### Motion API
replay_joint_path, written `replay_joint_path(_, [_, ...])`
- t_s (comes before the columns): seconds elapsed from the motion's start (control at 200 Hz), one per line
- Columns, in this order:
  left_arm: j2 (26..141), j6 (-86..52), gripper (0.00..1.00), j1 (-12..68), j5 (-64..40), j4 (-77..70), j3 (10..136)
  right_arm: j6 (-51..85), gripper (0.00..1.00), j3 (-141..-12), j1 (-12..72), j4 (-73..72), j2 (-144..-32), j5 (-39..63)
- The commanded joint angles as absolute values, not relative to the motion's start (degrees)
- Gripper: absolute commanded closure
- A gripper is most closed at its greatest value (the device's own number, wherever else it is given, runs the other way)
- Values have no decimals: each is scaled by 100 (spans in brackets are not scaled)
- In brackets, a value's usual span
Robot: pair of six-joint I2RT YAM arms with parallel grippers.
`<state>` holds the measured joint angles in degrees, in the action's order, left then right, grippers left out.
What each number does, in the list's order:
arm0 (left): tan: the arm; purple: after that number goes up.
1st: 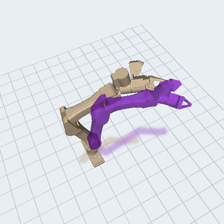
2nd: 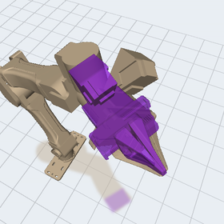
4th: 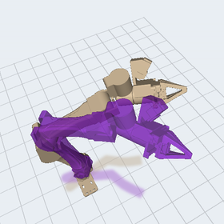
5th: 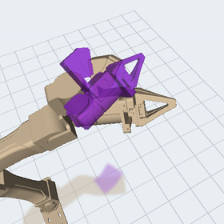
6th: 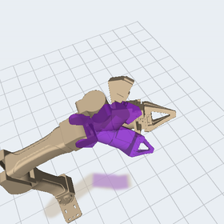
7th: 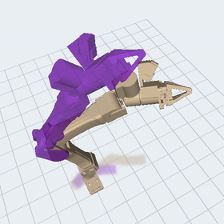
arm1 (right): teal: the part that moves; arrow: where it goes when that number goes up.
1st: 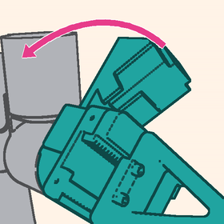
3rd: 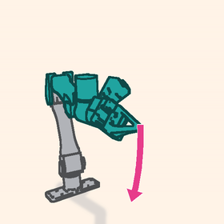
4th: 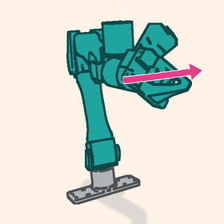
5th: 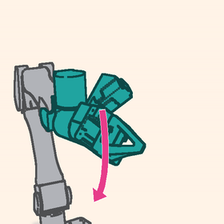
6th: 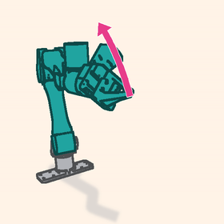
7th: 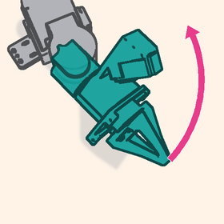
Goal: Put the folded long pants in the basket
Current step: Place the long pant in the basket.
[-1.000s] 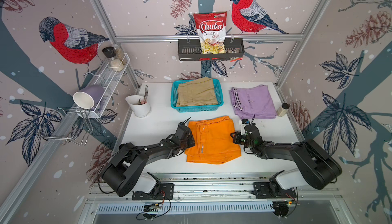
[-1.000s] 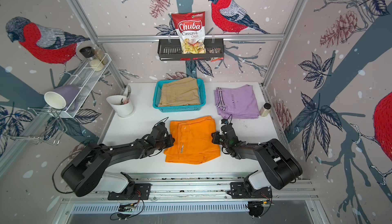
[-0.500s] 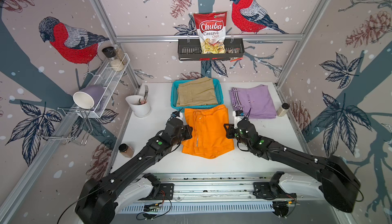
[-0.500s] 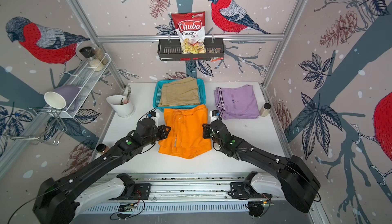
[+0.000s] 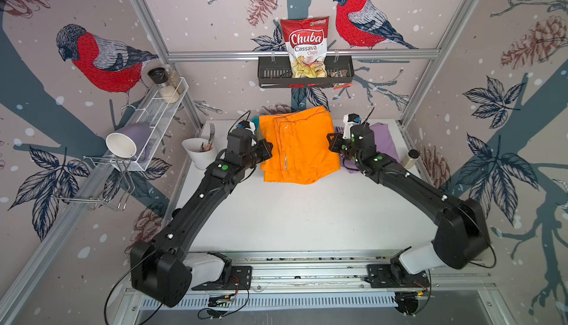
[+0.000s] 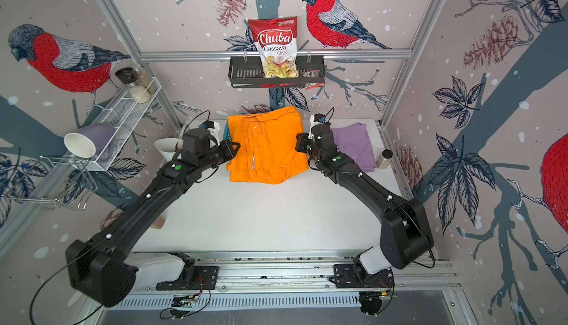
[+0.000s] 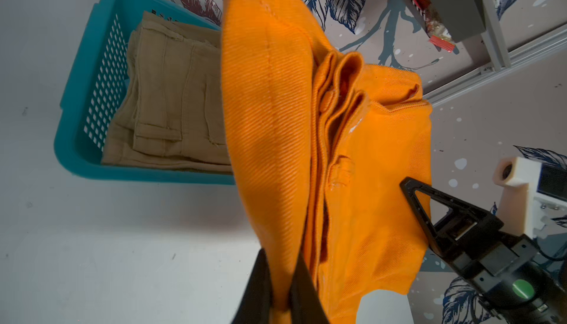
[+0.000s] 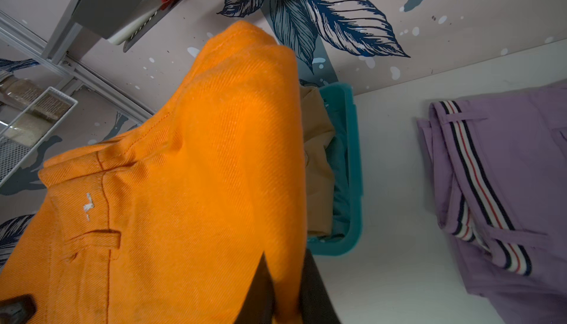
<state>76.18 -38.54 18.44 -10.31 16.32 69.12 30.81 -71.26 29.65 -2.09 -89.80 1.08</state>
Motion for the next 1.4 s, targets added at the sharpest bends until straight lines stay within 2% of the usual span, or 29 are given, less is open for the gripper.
replay_joint_path(0.0, [8171,-3627,100,1392,-1514,1658,7390,2886,100,-7830,2875,-66,-9593,175])
replay_joint_path(0.135, [9156,-3527,100,888,-1998,1690,8089,2740,100,-8810,2763,29,-10635,264])
replay_joint_path(0.375, [10858,-3168,100,839,-1854,1749,9373,2340,100,-10943,2681,785,-12571,-30])
replay_joint_path(0.52, [11907,-3168,100,690,-1812,2011,10221,2204,100,-11467,2612,782,-13285,25])
replay_joint_path(0.685, [12611,-3311,100,418,-2113,1984,10864,2138,100,-11475,2532,591,-13585,39])
replay_joint_path(0.91, [12715,-3424,100,335,-2215,1886,11054,2097,100,-11516,2504,413,-13568,162])
replay_joint_path(1.231, [11958,-3459,100,325,-2037,2064,11271,2171,100,-11287,2709,324,-13029,84])
replay_joint_path(1.396, [12193,-3307,100,311,-1982,2344,11416,2276,100,-11460,2752,385,-13143,-61])
